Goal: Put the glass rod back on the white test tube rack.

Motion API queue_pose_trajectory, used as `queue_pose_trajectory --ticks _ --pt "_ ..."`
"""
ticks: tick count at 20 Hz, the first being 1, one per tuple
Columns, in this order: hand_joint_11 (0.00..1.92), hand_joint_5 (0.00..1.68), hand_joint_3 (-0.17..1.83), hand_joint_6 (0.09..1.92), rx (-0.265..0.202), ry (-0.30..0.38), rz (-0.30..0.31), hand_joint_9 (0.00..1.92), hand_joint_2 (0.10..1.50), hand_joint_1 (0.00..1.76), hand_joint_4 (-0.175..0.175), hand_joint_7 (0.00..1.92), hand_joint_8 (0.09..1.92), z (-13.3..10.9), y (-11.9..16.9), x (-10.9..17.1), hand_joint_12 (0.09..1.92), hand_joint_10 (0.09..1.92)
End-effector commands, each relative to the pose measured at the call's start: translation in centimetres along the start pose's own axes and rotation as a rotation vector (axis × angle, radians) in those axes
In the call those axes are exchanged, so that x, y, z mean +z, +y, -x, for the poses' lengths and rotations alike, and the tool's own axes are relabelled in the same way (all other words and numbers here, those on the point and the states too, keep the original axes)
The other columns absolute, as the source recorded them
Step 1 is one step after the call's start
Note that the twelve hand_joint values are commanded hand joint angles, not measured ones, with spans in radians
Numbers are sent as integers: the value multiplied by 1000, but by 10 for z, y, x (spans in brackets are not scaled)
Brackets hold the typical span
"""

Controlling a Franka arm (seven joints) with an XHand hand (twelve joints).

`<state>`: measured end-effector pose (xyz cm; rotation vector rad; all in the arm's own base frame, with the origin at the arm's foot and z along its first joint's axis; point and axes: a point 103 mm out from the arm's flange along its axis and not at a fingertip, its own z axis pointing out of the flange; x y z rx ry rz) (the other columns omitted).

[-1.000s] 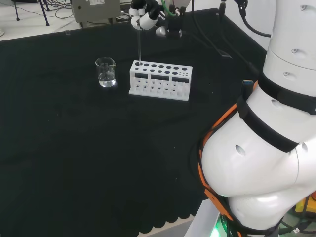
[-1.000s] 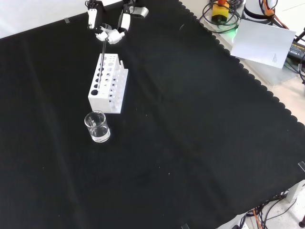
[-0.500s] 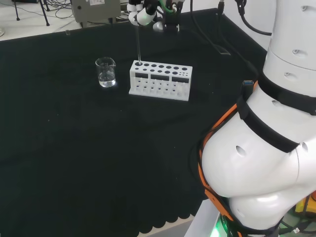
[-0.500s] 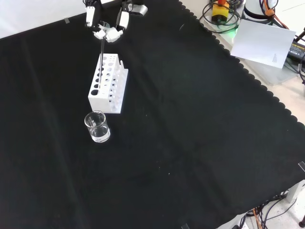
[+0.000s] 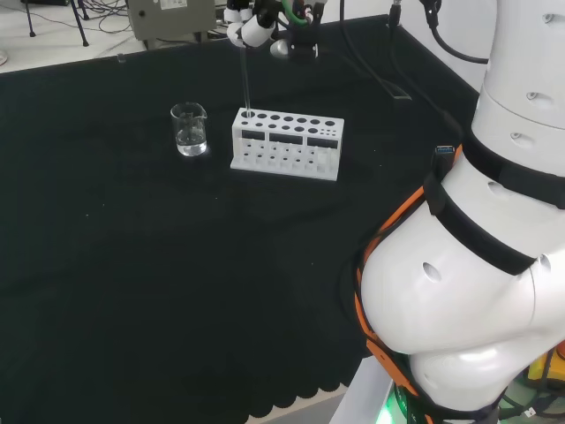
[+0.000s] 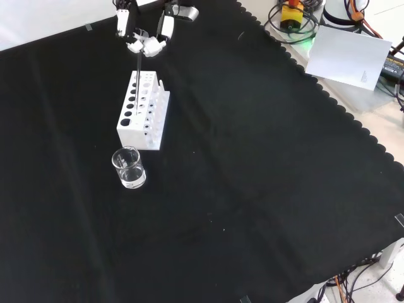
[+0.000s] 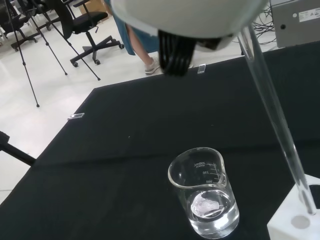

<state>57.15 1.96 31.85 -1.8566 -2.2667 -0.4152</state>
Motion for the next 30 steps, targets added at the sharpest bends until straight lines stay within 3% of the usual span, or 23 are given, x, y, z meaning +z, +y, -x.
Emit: queue_pose_trajectory --ticks 1,15,30 --pt "1651 1094 962 892 -3 1 -1 1580 587 1307 -175 1161 1284 -3 1 1 872 1033" --pt "1651 1094 963 892 -9 1 -14 1580 587 1307 -175 1161 1285 -8 0 10 873 1034" --pt "1652 1094 963 892 13 15 -40 1580 587 1307 -175 1161 1285 7 4 25 874 1034"
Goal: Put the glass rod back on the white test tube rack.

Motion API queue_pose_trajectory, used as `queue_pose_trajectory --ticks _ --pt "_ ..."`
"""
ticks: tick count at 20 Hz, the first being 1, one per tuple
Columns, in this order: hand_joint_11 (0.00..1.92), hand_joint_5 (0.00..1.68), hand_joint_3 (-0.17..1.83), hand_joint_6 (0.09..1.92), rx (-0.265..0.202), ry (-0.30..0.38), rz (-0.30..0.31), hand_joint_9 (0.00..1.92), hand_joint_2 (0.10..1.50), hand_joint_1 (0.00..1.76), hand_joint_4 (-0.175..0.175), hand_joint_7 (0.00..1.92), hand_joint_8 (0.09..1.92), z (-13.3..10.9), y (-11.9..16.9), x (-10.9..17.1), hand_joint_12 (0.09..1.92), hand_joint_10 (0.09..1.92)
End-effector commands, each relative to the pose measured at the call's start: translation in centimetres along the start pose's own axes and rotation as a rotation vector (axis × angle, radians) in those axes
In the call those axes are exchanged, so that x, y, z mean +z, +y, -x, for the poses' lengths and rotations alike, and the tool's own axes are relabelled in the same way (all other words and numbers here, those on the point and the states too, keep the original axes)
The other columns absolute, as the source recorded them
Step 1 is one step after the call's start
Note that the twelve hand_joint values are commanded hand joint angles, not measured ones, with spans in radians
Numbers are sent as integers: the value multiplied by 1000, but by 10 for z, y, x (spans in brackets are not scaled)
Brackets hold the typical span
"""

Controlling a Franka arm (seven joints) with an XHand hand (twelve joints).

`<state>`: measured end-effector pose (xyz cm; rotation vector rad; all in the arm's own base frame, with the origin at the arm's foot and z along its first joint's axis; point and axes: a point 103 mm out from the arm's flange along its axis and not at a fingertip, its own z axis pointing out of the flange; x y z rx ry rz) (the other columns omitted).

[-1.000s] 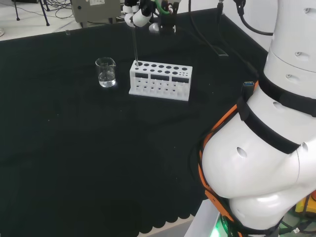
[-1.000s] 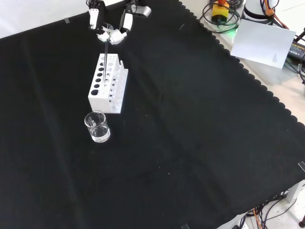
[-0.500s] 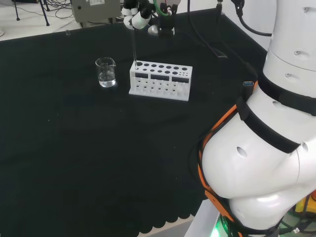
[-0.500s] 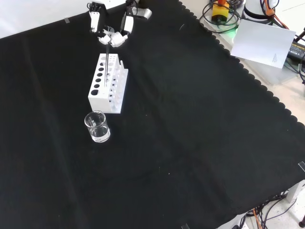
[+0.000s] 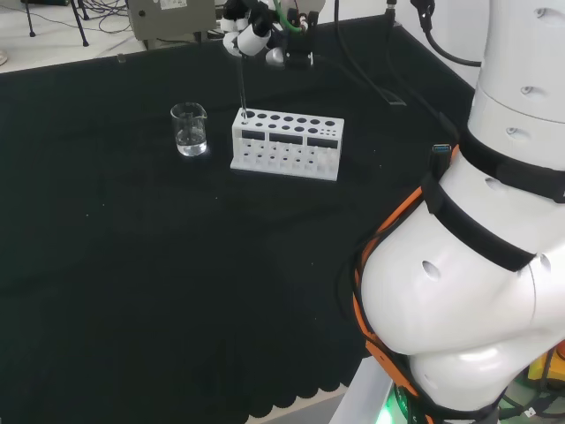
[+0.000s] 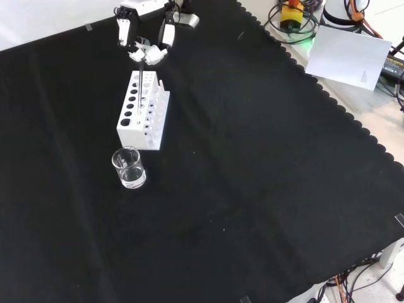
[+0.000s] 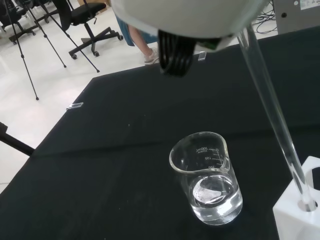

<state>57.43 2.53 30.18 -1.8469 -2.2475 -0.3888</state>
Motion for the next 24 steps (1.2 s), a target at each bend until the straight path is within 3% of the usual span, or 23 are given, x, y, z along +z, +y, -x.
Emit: queue_pose_trajectory --ticks 1,10,24 --pt "1652 1094 963 892 7 5 -18 1580 587 1307 -175 1161 1285 8 3 10 875 1034" --pt "1652 1095 963 891 21 14 -55 1580 586 1307 -175 1161 1285 22 6 38 875 1034" --pt "1652 1095 964 891 52 12 -75 1581 586 1307 -175 1161 1284 39 13 52 876 1034"
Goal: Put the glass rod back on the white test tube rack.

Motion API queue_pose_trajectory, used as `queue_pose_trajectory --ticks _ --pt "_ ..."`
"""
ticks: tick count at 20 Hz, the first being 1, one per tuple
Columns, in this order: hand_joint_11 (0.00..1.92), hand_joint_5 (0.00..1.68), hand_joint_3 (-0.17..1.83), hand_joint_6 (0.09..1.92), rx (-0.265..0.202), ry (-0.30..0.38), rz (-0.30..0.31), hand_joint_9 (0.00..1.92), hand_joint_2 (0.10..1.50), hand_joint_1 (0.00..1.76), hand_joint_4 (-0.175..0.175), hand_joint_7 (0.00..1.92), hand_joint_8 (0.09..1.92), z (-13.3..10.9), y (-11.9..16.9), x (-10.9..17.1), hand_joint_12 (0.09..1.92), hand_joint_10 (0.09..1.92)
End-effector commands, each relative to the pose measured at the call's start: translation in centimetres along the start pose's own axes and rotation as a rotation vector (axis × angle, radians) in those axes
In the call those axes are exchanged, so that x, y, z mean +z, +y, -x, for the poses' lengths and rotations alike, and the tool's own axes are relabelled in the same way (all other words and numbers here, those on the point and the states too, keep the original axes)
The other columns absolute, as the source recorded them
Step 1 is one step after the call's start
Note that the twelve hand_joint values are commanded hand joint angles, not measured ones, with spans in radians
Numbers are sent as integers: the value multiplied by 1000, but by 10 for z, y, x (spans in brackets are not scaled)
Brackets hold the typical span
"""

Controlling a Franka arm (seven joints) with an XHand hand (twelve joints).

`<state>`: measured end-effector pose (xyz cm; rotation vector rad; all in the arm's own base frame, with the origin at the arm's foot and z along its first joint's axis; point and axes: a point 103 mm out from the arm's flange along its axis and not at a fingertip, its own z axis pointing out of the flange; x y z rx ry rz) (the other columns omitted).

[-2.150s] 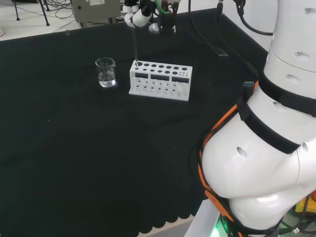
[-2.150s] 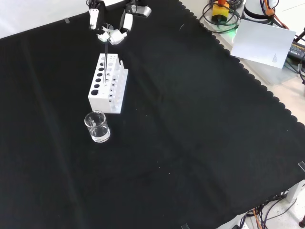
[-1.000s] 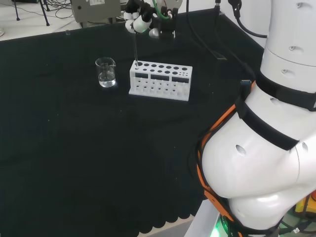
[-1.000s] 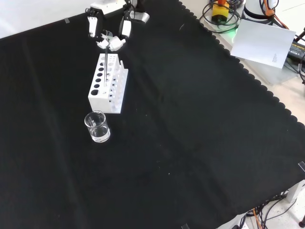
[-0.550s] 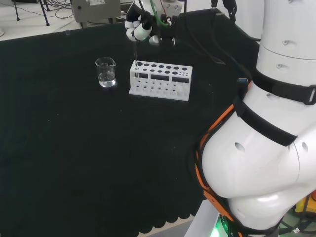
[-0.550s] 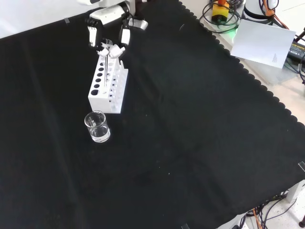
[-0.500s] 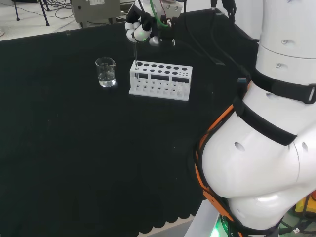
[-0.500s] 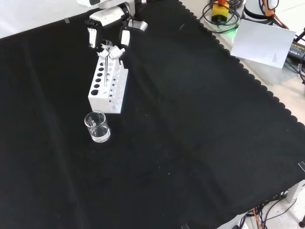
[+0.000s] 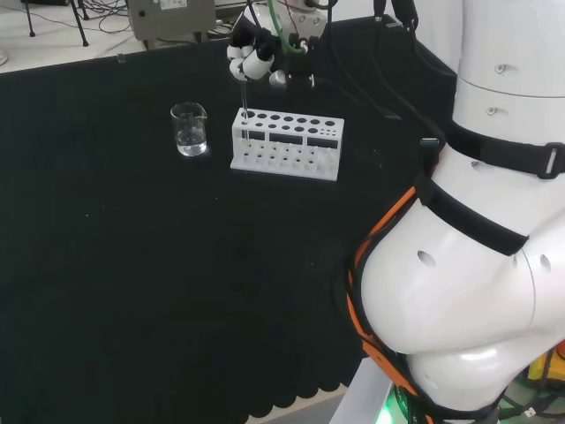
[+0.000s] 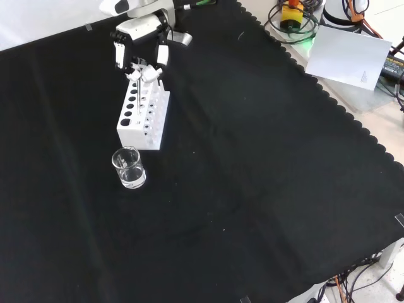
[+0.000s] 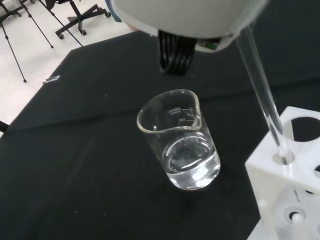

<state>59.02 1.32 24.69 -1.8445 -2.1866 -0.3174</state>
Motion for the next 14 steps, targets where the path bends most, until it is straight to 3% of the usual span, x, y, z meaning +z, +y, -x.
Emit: queue_pose_trajectory --ticks 1,14 --pt "1652 1095 964 891 18 -2 -15 1581 586 1307 -175 1161 1284 9 6 5 876 1034" --pt "1654 1083 944 893 35 -2 -20 1585 599 1305 -175 1159 1281 18 11 3 874 1034"
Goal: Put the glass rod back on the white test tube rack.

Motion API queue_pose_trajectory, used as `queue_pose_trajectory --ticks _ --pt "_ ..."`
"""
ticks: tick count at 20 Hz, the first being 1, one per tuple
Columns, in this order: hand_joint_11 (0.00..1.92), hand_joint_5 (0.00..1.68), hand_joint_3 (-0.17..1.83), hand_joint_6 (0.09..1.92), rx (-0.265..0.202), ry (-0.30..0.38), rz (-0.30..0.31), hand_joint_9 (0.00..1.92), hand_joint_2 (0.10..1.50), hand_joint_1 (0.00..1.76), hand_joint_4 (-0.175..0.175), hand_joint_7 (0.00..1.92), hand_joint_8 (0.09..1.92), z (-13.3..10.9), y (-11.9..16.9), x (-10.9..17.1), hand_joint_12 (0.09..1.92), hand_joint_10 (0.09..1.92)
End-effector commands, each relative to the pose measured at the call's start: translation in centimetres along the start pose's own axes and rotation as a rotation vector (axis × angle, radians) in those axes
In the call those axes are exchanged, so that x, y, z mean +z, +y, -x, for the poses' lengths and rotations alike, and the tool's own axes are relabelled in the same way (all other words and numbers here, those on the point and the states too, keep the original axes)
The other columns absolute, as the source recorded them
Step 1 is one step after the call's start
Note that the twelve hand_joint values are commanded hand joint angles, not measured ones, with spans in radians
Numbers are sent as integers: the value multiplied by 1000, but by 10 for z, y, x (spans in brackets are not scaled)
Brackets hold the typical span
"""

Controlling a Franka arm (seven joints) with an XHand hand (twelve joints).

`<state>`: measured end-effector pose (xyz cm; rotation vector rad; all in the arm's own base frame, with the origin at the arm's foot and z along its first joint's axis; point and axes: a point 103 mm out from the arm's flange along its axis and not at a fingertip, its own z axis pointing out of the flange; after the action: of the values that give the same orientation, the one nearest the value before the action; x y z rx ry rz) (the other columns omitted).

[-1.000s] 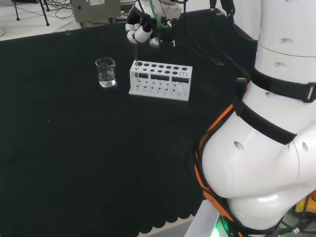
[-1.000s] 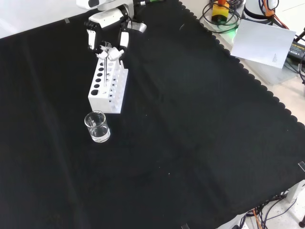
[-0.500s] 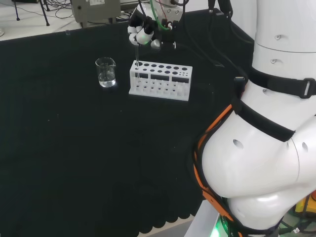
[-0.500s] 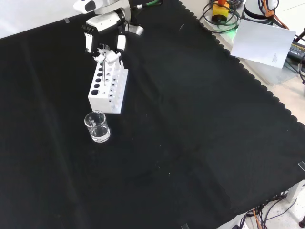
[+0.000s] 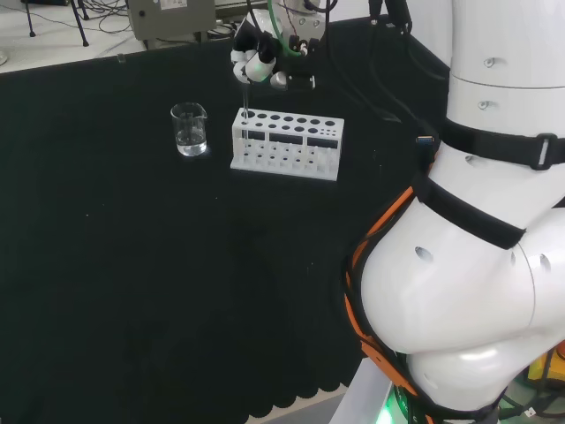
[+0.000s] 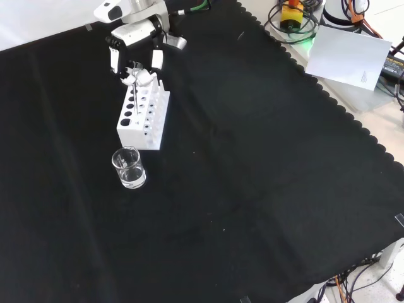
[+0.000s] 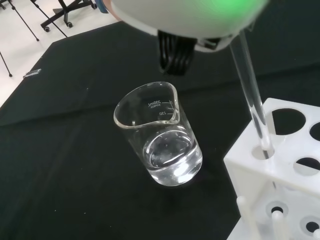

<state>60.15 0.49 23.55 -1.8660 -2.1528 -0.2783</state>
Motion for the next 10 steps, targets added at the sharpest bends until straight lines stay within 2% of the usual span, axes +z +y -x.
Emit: queue_pose_trajectory --ticks 1,3,5,6,10 --pt "1655 1082 942 893 5 6 7 1585 600 1305 -175 1159 1280 4 1 -7 873 1034" --pt "1674 1074 898 889 7 23 -8 1606 614 1306 -175 1180 1207 4 1 -11 848 1019" --pt "1721 1106 868 875 6 29 -12 1653 593 1311 -167 1260 986 4 1 -14 782 960" --pt "1749 1125 781 864 5 22 -13 1673 634 1273 -169 1238 918 4 0 -15 772 932" --pt "1888 779 946 946 -3 -14 -10 1737 400 1366 -175 1053 835 1 -2 -19 927 878"
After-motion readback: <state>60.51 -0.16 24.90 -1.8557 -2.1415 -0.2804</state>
